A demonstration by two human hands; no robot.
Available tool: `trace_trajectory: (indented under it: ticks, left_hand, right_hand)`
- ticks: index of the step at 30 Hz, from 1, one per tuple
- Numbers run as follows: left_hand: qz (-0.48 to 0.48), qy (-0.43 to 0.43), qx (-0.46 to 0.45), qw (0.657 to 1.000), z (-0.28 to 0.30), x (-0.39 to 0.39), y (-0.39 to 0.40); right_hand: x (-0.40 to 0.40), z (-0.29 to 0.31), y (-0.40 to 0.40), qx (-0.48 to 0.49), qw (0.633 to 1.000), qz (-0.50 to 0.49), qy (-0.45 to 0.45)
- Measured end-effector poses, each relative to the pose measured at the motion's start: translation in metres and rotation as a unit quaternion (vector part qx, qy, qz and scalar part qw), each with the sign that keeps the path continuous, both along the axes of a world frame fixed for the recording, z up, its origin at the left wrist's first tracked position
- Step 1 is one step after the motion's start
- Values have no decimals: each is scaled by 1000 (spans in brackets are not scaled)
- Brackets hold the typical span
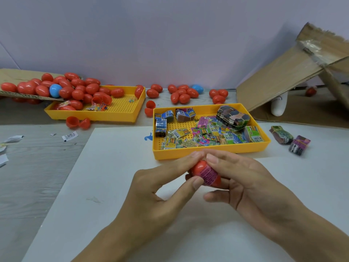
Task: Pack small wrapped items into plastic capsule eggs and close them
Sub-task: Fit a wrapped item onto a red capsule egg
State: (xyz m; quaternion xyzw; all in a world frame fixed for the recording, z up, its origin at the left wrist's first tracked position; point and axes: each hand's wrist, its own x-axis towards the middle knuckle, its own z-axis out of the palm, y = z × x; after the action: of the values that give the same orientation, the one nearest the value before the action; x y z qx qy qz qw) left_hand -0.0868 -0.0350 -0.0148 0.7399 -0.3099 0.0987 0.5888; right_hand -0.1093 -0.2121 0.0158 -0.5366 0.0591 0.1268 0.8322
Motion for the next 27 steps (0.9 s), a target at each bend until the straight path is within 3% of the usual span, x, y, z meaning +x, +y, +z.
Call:
trace_trajectory:
  ticks: [3,7,10,13,17,27]
  left_hand:
    - [-13,137,-63,989,0,-2,-1]
    - [-27,284,-112,952,3,-1,-4]
    - [-53,305,-129,942,3,0,-4]
    - [-52,308,-162,936,3,2,-2]
    - [-50,302,-216,927,5,6,1]
    - [-31,149,-152,977,4,1,1]
  right_hand:
    - [-1,-6,3,-81,989,-78,-98]
    - [-9,-20,7,-291,900,-105,-308]
    - [-10,-26,7,-350,859,-92,-362]
    - [-8,-23,6,-336,873,-89,-342]
    - [-3,-12,3,-240,931,-112,-253]
    - [-4,-6,7,-191,969,-58,-142]
